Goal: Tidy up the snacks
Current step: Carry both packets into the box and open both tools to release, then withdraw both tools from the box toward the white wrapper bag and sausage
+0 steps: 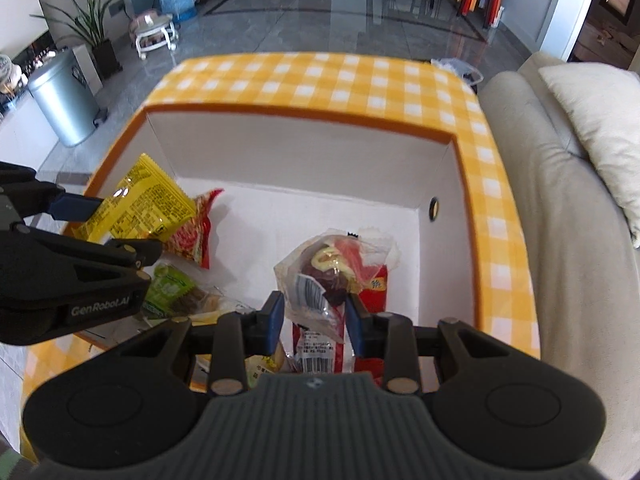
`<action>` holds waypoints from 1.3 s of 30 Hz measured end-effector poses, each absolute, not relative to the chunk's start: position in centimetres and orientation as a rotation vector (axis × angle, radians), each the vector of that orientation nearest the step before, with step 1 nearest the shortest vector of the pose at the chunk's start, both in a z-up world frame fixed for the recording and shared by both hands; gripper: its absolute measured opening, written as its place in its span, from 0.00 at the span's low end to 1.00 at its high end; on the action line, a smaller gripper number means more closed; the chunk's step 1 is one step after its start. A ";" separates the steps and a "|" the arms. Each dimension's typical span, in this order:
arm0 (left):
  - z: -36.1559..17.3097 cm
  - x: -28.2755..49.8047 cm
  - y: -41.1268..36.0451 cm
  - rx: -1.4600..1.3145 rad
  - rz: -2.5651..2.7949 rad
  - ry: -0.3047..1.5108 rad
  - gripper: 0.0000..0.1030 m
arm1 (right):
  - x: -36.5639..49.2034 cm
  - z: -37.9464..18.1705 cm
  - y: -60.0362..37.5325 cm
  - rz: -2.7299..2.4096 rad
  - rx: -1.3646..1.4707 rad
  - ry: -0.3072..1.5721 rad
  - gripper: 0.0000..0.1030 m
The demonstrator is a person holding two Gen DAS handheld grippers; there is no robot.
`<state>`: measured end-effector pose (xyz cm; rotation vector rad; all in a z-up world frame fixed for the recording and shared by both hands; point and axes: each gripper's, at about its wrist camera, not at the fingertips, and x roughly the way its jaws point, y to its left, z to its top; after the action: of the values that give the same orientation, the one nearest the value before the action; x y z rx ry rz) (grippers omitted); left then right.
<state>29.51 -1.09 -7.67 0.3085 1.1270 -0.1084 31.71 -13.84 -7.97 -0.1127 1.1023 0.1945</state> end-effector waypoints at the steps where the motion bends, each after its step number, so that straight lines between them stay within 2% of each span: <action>1: -8.1 29.8 -1.0 0.310 -0.104 1.135 0.57 | 32.0 -8.4 -13.7 0.189 -0.118 1.115 0.29; 13: -11.4 30.2 -1.7 0.397 -0.087 1.200 0.58 | 33.5 -12.2 -12.3 0.163 -0.242 1.204 0.29; 23: -11.0 29.6 -2.3 0.433 -0.100 1.196 0.63 | 32.6 -11.5 -12.1 0.181 -0.298 1.191 0.30; 25: -10.8 29.4 -2.4 0.444 -0.102 1.184 0.64 | 32.5 -11.2 -12.1 0.181 -0.306 1.187 0.32; 30: -8.9 28.6 -2.3 0.433 -0.097 1.120 0.74 | 31.9 -9.8 -12.2 0.179 -0.316 1.158 0.48; 33: -7.2 27.9 -2.0 0.397 -0.088 1.075 0.75 | 31.3 -8.6 -12.5 0.168 -0.313 1.119 0.58; 39: -3.3 24.9 -1.0 0.287 -0.084 0.962 0.75 | 29.0 -5.4 -13.9 0.146 -0.222 1.019 0.61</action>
<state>24.87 -1.04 -3.35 0.2866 0.9624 -0.0842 28.98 -13.90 -5.39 -0.2218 1.0194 0.1464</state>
